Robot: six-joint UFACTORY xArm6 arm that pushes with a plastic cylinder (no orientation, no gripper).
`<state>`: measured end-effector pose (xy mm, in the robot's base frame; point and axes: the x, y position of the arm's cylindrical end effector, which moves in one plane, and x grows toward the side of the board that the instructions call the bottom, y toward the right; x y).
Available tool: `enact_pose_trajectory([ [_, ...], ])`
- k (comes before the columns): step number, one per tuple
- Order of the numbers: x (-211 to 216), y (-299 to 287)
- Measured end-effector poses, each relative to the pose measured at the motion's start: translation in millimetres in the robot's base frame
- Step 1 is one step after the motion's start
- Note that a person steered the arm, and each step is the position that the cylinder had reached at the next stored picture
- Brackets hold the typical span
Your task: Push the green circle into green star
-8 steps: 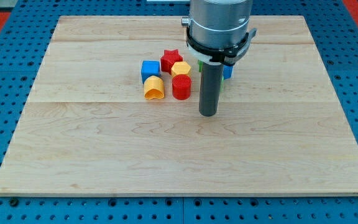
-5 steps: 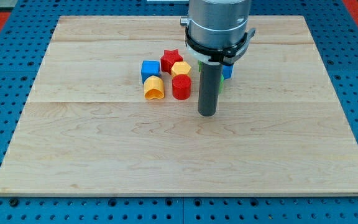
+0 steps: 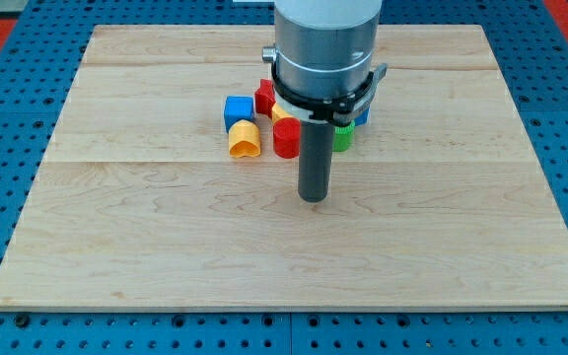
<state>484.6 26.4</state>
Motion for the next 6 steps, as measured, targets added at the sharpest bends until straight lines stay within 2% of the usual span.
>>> enact_pose_trajectory([
  [2, -47, -3],
  [6, -61, 32],
])
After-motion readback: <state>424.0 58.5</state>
